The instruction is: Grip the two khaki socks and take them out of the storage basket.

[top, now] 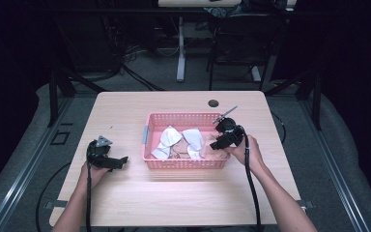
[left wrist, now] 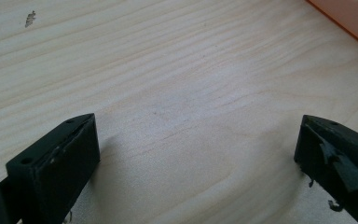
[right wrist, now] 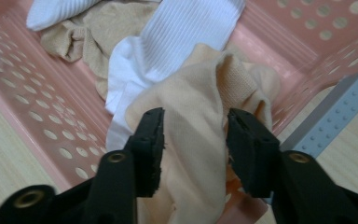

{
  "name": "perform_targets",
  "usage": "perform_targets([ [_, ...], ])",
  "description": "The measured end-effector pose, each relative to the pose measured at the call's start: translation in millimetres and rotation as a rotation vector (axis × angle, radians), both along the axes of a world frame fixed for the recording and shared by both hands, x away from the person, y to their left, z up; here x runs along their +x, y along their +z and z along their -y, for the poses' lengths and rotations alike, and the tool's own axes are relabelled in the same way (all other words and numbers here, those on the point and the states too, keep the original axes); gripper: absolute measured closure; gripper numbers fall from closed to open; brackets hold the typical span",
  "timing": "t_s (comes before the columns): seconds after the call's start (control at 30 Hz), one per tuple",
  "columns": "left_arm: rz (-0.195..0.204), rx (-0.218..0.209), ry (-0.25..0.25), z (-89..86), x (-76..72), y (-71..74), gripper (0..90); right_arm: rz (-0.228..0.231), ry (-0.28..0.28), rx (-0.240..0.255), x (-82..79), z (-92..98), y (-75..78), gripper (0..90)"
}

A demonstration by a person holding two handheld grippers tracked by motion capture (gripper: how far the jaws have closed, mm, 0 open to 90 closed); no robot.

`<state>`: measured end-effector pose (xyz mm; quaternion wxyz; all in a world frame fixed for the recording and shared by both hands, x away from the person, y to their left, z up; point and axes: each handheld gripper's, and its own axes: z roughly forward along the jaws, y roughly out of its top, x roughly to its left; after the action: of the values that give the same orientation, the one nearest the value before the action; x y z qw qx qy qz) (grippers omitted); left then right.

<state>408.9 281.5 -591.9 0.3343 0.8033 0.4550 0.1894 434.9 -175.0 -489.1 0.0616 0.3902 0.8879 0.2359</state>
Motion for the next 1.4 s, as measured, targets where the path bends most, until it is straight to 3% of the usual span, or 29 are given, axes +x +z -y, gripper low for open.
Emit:
perform_targets([
  [0.1, 0.000, -0.001, 0.001, 0.1, 0.0, 0.0, 0.0, 0.012, -0.018, 0.020, -1.5, 0.4, -0.6, 75.8],
  [0.2, 0.000, 0.000, 0.000, 0.0, 0.0, 0.0, 0.0, 0.030, -0.015, 0.032, -3.5, 3.3, 4.4, 83.4],
  [0.33, 0.000, -0.001, 0.000, 0.1, 0.0, 0.0, 0.0, 0.047, -0.020, 0.080, -7.1, 7.0, 8.5, 85.9],
  [0.6, 0.000, 0.000, 0.000, 0.0, 0.0, 0.0, 0.0, 0.075, -0.020, 0.107, -10.3, 11.7, 21.3, 86.2],
  [0.63, 0.000, -0.001, 0.000, 0.1, 0.0, 0.0, 0.0, 0.094, -0.024, 0.129, -10.8, 12.3, 28.7, 86.2],
  [0.8, -0.001, -0.002, 0.003, 0.2, -0.2, -0.1, 0.0, 0.121, -0.015, 0.146, -12.2, 13.1, 44.6, 86.2],
  [1.1, 0.000, 0.000, 0.000, 0.0, 0.0, 0.0, 0.0, 0.144, -0.012, 0.162, -13.0, 12.5, 60.5, 86.3],
  [1.4, 0.000, 0.000, 0.000, 0.0, 0.0, 0.0, 0.0, 0.192, -0.019, 0.194, -13.5, 16.9, 86.6, 86.3],
])
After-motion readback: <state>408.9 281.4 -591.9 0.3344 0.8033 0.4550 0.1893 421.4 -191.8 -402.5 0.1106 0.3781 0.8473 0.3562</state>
